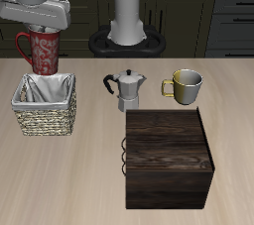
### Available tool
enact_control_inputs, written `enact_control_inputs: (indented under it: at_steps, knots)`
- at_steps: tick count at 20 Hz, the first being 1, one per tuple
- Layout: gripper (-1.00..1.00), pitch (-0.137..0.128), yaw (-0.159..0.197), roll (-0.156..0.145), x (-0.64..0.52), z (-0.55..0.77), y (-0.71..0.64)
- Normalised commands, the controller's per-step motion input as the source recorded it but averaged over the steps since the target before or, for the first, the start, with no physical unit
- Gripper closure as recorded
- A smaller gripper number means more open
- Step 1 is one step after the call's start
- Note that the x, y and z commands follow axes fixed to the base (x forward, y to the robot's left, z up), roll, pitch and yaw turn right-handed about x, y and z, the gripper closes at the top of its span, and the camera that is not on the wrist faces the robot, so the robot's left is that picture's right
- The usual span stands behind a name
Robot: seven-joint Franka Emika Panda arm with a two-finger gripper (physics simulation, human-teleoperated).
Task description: Place the red mug in the basket
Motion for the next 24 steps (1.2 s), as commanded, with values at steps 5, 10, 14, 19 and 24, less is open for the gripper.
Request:
enact_control_inputs:
  at_steps: [5, 10, 14, 19, 24]
  knots:
    - [1.00, 0.045, -0.014, -0.023, 0.13, -0.26, -0.11]
    - [1.00, 0.056, -0.014, -0.023, 0.11, -0.36, -0.12]
    - [1.00, 0.065, -0.005, 0.010, 0.14, -0.41, -0.05]
    - [1.00, 0.061, 0.034, 0.004, 0.10, -0.39, -0.07]
    - [-1.00, 0.168, -0.025, -0.057, 0.14, -0.41, -0.04]
